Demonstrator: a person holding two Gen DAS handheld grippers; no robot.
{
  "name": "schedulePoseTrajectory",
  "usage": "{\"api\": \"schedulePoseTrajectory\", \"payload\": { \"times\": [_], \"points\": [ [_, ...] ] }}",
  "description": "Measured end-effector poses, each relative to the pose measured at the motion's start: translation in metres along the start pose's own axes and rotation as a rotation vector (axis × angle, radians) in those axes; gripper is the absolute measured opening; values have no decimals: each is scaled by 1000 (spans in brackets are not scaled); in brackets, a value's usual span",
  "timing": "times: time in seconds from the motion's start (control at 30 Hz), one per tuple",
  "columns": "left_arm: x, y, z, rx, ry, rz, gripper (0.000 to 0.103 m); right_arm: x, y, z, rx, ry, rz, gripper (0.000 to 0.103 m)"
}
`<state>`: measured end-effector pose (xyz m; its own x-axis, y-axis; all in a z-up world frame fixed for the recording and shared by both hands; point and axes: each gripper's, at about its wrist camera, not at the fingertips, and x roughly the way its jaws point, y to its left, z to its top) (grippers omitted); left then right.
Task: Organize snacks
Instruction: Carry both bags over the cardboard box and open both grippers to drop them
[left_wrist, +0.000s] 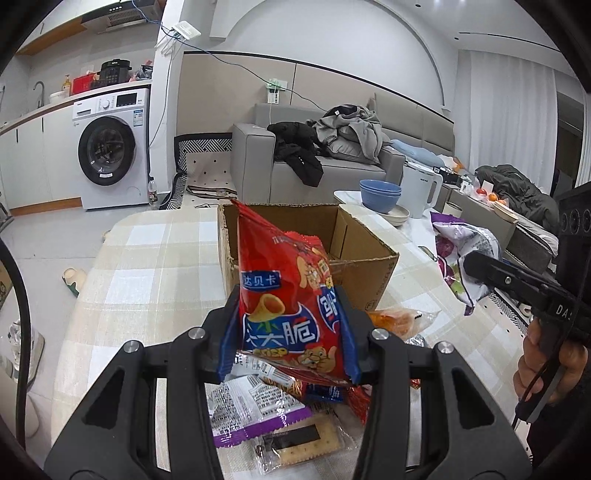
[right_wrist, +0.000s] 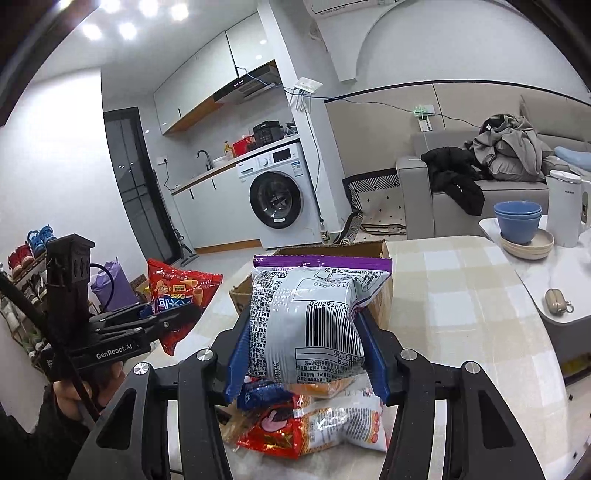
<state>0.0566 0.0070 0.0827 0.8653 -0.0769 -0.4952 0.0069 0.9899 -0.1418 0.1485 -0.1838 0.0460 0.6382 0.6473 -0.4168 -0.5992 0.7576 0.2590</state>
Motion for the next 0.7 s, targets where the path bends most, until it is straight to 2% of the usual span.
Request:
{"api": "schedulePoseTrajectory", "payload": {
  "times": [0.7],
  "points": [
    [34, 4, 39, -11, 28, 14, 42, 42, -11, 33, 22, 36, -7, 54]
  ]
}}
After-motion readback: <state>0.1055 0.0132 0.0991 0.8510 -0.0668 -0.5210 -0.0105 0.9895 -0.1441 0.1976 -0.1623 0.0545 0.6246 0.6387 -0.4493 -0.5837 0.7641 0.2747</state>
